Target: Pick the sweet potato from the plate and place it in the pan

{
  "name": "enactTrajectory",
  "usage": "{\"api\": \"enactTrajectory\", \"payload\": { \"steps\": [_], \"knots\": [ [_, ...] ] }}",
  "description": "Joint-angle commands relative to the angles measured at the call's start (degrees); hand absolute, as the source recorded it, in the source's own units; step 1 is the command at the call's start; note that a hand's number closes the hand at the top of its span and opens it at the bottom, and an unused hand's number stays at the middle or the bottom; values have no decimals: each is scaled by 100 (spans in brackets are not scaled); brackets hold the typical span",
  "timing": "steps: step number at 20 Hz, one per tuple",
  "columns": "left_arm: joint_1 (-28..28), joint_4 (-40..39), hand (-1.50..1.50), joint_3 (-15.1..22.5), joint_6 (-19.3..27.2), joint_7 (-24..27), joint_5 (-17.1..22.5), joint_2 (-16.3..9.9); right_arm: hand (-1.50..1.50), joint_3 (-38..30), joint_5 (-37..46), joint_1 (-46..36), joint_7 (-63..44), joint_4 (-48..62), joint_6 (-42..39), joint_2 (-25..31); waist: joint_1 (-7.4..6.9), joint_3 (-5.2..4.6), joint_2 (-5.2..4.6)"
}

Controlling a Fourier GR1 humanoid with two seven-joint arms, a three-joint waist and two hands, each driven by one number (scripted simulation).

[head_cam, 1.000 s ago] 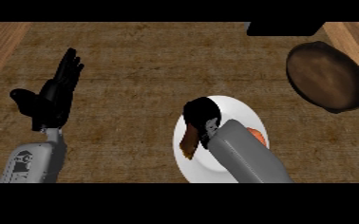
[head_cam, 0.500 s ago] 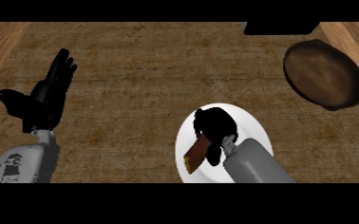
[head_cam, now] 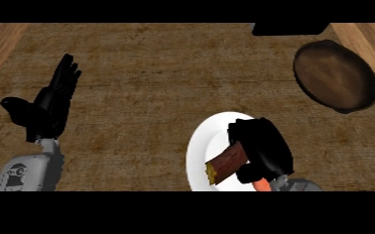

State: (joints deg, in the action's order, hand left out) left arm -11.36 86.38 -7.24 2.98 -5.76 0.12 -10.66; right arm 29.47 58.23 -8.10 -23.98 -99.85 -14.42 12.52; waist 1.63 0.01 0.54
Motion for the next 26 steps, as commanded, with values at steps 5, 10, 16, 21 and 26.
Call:
{"api": "enactTrajectory", "payload": {
  "steps": [5,10,16,21,26],
  "knots": [
    [-48,123,0,134,55,-46,-91,100,150,-853,-182,613,-290,-2082,547,143,-72,0,-32],
    [-184,-90,0,-117,-127,20,50,-134,150,-2008,-832,231,-146,-2090,450,225,-138,-1,-54],
    [78,129,0,123,4,36,-11,196,150,-3839,-2595,-314,448,-1265,562,371,-188,4,-54],
    [-465,-77,0,56,-21,-280,-34,21,150,-4616,-2574,-1072,1533,802,903,1060,-218,6,-77],
    [-376,-10,0,198,-24,-252,-95,130,150,-4976,-2363,-1938,2662,3096,1364,1674,-333,9,-99]
  ]
}}
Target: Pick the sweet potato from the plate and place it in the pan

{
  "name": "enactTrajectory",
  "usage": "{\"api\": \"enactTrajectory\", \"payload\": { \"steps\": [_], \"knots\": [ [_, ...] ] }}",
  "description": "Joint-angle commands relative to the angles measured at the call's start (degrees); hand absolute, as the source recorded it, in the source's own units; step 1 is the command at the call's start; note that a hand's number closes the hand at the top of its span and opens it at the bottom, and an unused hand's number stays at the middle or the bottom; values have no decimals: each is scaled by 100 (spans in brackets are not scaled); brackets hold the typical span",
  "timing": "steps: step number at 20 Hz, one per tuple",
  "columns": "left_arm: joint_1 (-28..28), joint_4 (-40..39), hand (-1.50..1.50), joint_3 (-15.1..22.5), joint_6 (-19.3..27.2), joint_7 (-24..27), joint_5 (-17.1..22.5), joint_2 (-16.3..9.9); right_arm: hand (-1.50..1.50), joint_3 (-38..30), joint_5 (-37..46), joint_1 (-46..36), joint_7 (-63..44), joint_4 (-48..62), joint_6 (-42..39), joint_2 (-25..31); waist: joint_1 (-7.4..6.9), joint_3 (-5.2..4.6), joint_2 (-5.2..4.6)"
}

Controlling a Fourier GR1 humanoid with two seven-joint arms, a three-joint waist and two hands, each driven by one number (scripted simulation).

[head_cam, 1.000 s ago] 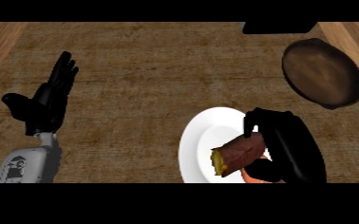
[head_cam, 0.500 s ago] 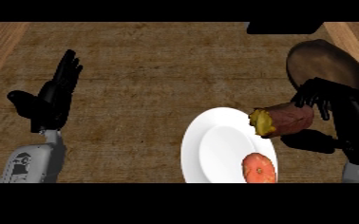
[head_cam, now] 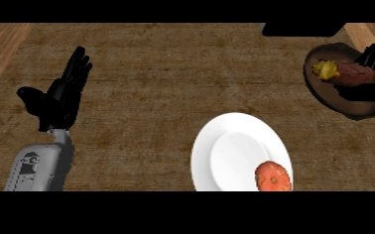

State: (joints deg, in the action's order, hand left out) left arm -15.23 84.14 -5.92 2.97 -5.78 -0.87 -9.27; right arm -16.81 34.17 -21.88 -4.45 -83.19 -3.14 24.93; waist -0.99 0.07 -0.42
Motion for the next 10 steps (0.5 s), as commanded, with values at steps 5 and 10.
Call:
{"api": "enactTrajectory", "payload": {
  "steps": [5,10],
  "knots": [
    [226,97,0,176,-134,82,-2,94,150,-444,775,-1194,1372,3128,1146,965,-241,8,-58],
    [15,25,0,121,-180,108,36,33,150,-804,632,-1402,2474,4706,1862,1012,-317,31,-137]
  ]
}}
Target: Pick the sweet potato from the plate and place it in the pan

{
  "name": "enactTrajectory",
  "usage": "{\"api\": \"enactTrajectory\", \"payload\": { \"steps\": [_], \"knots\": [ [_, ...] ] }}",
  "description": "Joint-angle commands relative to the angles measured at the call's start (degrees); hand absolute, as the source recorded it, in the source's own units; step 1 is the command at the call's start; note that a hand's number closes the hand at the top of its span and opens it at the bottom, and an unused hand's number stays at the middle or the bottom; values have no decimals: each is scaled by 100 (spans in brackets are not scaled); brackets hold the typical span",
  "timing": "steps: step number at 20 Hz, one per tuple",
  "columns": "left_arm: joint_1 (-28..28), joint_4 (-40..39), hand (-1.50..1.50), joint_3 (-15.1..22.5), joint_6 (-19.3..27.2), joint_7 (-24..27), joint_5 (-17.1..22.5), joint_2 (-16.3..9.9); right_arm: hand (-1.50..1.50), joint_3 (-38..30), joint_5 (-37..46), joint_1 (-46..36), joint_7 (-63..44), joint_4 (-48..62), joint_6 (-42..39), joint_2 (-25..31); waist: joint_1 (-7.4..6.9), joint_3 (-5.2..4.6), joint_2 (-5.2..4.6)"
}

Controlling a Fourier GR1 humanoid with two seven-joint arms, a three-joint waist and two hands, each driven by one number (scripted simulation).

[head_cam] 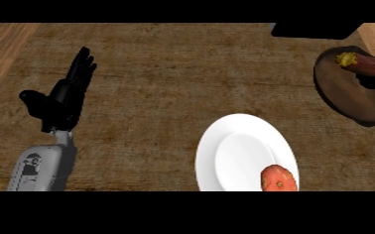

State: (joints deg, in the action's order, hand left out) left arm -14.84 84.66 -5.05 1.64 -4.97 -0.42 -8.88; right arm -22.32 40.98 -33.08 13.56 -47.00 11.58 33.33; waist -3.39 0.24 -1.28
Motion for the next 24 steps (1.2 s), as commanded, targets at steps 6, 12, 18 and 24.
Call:
{"api": "enactTrajectory", "payload": {
  "steps": [6,12,18,24],
  "knots": [
    [-144,-10,0,9,-36,24,-26,-45,150,-626,-428,-741,1060,2228,180,131,-86,24,-51],
    [-175,-49,0,43,-170,23,41,-58,-150,-603,-449,-971,975,3147,-1036,267,-183,27,-88],
    [-214,-200,0,79,74,157,-146,73,-150,-822,-615,-866,1883,3409,-1028,360,-86,32,-86],
    [-19,-39,0,123,134,36,-96,211,-150,-1678,-1495,-879,2632,3422,-1289,543,51,24,3]
  ]
}}
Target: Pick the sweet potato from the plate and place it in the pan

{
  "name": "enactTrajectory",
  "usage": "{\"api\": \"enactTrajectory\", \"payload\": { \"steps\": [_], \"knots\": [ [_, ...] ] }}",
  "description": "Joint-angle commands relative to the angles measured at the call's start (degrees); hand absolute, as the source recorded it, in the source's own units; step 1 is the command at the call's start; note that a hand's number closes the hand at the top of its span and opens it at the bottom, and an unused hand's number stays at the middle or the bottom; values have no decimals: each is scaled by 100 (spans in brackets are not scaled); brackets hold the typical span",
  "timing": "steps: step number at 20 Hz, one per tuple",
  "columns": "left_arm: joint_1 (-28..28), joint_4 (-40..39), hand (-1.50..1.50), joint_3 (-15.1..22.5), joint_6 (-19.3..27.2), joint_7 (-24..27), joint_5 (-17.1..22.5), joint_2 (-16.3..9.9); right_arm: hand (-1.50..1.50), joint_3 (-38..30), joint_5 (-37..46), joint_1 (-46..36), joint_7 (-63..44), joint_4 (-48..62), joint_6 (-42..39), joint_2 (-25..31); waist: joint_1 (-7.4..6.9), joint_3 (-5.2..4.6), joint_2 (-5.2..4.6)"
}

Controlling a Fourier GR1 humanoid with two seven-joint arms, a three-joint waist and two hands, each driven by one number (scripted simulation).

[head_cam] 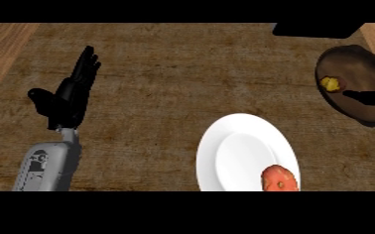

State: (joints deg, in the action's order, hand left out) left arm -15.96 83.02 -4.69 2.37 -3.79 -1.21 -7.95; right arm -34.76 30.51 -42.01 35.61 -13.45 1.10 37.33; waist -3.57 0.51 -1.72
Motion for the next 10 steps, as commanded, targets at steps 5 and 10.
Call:
{"api": "enactTrajectory", "payload": {
  "steps": [5,10],
  "knots": [
    [-48,100,0,-155,-48,-187,43,-221,-150,-767,-875,363,730,403,-1573,531,170,-10,74],
    [162,30,0,-181,60,4,13,-108,-150,-759,-1025,1288,1632,372,-3169,1040,359,-32,146]
  ]
}}
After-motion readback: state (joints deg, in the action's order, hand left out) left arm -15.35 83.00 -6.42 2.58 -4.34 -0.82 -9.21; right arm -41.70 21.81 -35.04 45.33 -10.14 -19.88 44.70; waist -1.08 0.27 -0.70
